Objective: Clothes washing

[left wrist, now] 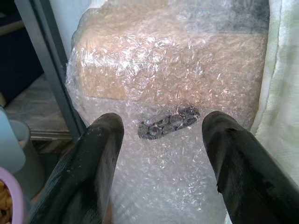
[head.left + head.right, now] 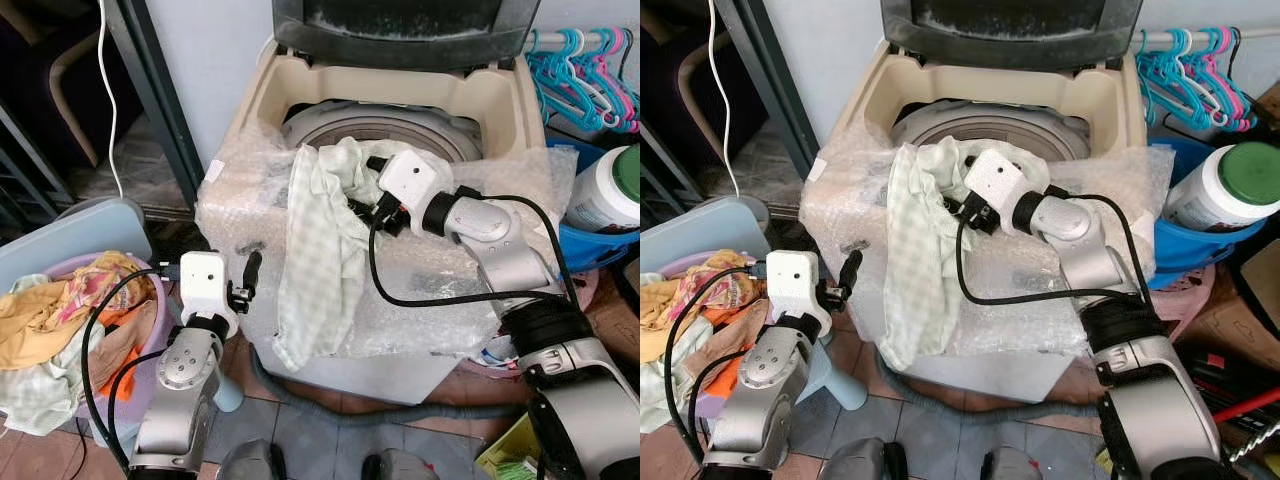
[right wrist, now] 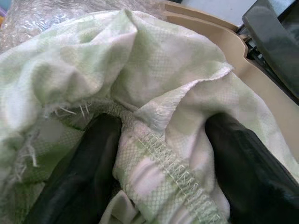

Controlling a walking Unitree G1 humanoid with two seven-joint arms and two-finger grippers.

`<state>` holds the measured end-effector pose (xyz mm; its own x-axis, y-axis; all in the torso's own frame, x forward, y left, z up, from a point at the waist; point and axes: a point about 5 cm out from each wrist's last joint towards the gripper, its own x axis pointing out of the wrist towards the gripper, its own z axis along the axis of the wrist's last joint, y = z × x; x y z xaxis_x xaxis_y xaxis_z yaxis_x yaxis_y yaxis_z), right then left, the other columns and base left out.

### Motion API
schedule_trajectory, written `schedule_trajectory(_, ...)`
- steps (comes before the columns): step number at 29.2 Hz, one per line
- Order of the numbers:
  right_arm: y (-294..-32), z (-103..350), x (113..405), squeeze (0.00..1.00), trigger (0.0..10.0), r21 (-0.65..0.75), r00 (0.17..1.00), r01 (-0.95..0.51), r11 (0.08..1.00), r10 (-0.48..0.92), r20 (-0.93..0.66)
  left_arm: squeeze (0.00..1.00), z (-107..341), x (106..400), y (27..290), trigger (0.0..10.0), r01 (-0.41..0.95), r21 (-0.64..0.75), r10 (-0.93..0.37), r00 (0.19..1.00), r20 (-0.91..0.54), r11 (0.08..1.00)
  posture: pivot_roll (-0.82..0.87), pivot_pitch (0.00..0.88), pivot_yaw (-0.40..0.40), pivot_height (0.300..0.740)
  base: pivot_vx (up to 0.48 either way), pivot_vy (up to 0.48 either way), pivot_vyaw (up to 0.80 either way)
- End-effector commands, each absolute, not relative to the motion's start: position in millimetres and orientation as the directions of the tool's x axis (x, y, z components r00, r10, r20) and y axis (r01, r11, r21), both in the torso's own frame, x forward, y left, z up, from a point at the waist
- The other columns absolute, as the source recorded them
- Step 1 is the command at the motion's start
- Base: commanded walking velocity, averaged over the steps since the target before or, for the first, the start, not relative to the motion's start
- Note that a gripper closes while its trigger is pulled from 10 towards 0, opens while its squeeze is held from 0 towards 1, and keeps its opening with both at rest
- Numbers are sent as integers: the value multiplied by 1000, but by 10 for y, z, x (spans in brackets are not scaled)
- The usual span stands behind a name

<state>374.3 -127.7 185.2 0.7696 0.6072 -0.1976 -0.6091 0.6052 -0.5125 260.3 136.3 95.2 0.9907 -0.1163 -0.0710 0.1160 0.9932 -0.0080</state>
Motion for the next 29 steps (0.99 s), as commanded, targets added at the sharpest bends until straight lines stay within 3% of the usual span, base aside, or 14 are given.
schedule_trajectory(1,-1741,1830,3910,0,0,-427,918,-396,813,337,-211,0,920,2601,1385,10000,114,-7,-114,990,-80,993,-15,58,47,740,0,0,0)
schedule_trajectory(6,-2199,2310,4068,0,0,-262,1000,-20,965,20,-5,0,924,2615,1369,10000,111,-9,-111,991,-75,994,-11,55,42,740,0,0,0)
schedule_trajectory(10,-2359,2699,4080,0,0,-173,986,80,982,-52,161,0,923,2618,1369,10000,106,-9,-106,992,-74,994,-10,54,41,740,0,0,0)
schedule_trajectory(16,-2337,2922,4052,0,0,-147,956,28,989,17,292,0,922,2618,1368,10000,105,-10,-106,992,-73,994,-13,57,43,740,0,0,0)
schedule_trajectory(17,-2284,2907,4043,0,5608,-158,953,-38,987,84,293,0,921,2617,1367,10000,106,-10,-107,992,-73,994,-15,60,44,740,0,0,0)
schedule_trajectory(18,-2239,2893,4029,0,10000,-176,946,-92,980,141,290,0,921,2616,1368,10000,107,-10,-107,992,-73,994,-15,59,46,740,0,0,0)
schedule_trajectory(19,-2183,2868,4004,0,10000,-200,934,-168,965,220,281,0,920,2616,1369,10000,107,-10,-108,991,-74,994,-15,59,46,740,0,0,0)
schedule_trajectory(20,-2124,2833,3969,216,10000,-226,913,-252,941,309,267,0,918,2614,1371,10000,108,-11,-108,991,-75,994,-18,62,49,740,0,0,0)
schedule_trajectory(21,-2083,2794,3930,1000,10000,-240,889,-328,914,384,248,0,916,2614,1370,10000,109,-11,-109,991,-76,994,-18,62,49,740,0,0,0)
schedule_trajectory(24,-1973,2650,3747,1000,10000,-290,786,-534,795,592,177,0,913,2615,1370,10000,113,-10,-114,990,-79,994,-26,65,54,740,0,0,0)
schedule_trajectory(25,-1973,2650,3747,1000,10000,-290,786,-534,795,592,177,0,913,2615,1370,10000,113,-10,-114,990,-79,994,-26,65,54,740,0,0,0)
schedule_trajectory(26,-1916,2521,3615,1000,10000,-279,717,-642,714,688,110,0,913,2623,1366,10000,116,-10,-117,990,-80,993,-29,67,56,740,0,0,0)
schedule_trajectory(29,-1870,2345,3453,1000,10000,-222,633,-750,623,774,37,0,906,2630,1355,10000,123,-10,-123,989,-85,992,-30,69,58,740,0,0,0)
